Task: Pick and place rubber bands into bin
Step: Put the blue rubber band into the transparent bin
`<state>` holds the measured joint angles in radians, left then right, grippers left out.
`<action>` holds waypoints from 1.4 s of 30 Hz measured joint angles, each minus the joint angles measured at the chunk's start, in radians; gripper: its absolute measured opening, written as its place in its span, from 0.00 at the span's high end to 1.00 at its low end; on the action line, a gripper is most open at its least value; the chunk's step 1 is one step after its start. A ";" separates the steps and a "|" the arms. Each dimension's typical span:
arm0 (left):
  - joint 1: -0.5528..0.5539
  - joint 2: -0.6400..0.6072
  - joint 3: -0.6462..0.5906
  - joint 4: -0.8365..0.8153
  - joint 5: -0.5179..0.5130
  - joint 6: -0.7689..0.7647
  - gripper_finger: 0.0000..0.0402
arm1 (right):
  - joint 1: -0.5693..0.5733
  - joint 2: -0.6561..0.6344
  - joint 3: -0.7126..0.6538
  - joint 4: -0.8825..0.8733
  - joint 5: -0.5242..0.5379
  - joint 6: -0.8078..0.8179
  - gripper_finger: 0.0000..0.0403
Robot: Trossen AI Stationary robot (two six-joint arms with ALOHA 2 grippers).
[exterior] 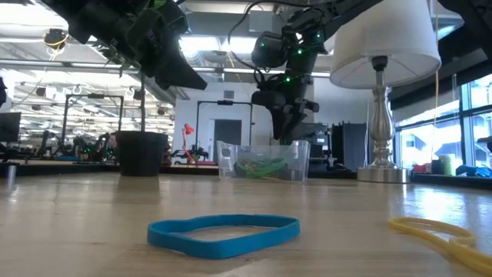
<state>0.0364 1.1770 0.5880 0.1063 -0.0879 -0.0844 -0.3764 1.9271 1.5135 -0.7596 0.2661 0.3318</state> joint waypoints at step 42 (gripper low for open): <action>-0.246 0.246 0.362 -0.449 -0.165 0.177 1.00 | 0.548 -0.897 -0.854 0.194 -0.173 0.394 0.95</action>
<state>-0.2094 1.4232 0.9501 -0.3432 -0.2529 0.0929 0.1715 1.0301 0.6599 -0.5654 0.0936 0.7259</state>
